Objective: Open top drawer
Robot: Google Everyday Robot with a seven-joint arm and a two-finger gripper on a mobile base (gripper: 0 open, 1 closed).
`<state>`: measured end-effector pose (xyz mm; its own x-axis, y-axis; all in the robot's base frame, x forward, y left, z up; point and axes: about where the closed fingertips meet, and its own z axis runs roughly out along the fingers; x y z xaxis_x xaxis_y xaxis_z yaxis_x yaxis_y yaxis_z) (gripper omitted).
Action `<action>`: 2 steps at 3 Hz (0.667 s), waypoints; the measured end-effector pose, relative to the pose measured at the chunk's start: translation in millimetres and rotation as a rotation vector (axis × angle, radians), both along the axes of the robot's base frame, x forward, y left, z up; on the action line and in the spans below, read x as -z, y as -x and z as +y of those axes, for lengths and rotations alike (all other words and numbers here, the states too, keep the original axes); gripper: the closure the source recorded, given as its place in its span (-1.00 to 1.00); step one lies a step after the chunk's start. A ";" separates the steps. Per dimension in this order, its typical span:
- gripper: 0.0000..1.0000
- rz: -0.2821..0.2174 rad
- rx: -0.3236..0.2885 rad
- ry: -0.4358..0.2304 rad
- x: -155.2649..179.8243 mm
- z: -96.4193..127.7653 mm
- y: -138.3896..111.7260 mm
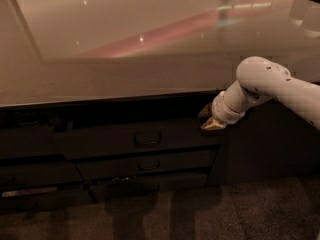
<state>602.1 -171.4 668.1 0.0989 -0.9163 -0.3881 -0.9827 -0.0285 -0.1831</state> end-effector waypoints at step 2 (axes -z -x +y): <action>1.00 0.005 -0.005 -0.002 0.2 0.6 4.3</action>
Offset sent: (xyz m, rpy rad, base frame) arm -0.0889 0.0048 -0.0560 0.0084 0.0323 0.0562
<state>597.8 -170.8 667.9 0.1014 -0.9149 -0.3907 -0.9834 -0.0329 -0.1782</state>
